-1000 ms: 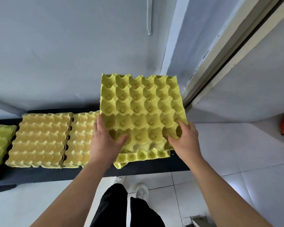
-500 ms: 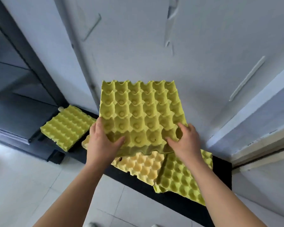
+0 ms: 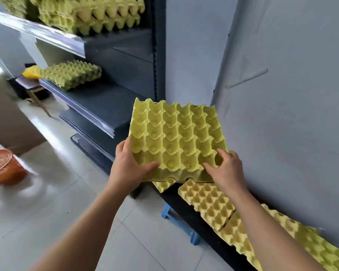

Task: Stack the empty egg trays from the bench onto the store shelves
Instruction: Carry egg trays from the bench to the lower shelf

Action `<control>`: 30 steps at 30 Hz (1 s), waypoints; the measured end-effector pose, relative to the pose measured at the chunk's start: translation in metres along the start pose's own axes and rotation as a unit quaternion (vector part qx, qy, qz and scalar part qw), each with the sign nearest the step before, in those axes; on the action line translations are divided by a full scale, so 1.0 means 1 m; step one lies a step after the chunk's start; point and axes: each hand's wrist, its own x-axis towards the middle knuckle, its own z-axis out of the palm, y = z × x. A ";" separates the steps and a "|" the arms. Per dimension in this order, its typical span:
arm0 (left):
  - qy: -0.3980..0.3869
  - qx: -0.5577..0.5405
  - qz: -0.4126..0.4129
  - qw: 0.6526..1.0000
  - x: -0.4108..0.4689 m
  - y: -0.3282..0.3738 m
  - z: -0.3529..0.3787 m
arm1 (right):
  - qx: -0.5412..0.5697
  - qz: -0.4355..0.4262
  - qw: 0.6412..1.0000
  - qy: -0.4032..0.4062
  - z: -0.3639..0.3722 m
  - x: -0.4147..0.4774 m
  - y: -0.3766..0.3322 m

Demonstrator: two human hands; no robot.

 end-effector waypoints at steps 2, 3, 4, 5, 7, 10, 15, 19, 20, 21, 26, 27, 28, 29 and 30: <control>0.010 -0.003 -0.003 1.000 0.019 -0.021 -0.026 | 0.003 -0.012 1.000 -0.009 0.022 0.010 -0.033; 0.018 -0.003 -0.007 1.000 0.028 -0.032 -0.038 | 0.002 -0.019 1.000 -0.013 0.033 0.015 -0.049; 0.027 -0.003 -0.012 1.000 0.038 -0.043 -0.048 | 0.001 -0.026 0.999 -0.019 0.044 0.022 -0.064; 0.035 -0.002 -0.018 0.999 0.048 -0.054 -0.058 | -0.002 -0.034 0.999 -0.025 0.055 0.029 -0.078; 0.052 -0.004 -0.026 0.998 0.069 -0.073 -0.077 | -0.005 -0.050 0.998 -0.035 0.076 0.045 -0.104; 0.067 -0.011 -0.031 0.997 0.103 -0.099 -0.102 | -0.009 -0.062 0.997 -0.044 0.110 0.072 -0.140; 0.092 -0.024 -0.044 0.994 0.171 -0.139 -0.138 | -0.007 -0.080 0.995 -0.051 0.166 0.118 -0.201; 0.111 -0.036 -0.051 0.992 0.223 -0.164 -0.169 | 0.007 -0.085 0.995 -0.061 0.209 0.156 -0.252; 0.113 -0.042 -0.052 0.991 0.236 -0.172 -0.178 | 0.009 -0.088 0.994 -0.062 0.220 0.165 -0.265; 0.113 -0.045 -0.053 0.991 0.249 -0.181 -0.186 | 0.009 -0.090 0.994 -0.062 0.231 0.173 -0.277; 0.104 -0.057 -0.061 0.991 0.310 -0.230 -0.225 | 0.004 -0.094 0.993 -0.072 0.281 0.207 -0.336; 0.097 -0.056 -0.060 0.992 0.324 -0.240 -0.233 | 0.006 -0.095 0.993 -0.070 0.291 0.214 -0.347; 0.089 -0.052 -0.057 0.993 0.339 -0.250 -0.242 | 0.006 -0.094 0.993 -0.066 0.302 0.220 -0.359; 0.077 -0.045 -0.052 0.995 0.354 -0.261 -0.253 | 0.007 -0.091 0.994 -0.060 0.312 0.225 -0.371; 0.064 -0.042 -0.049 0.996 0.368 -0.271 -0.263 | 0.008 -0.086 0.995 -0.055 0.323 0.229 -0.384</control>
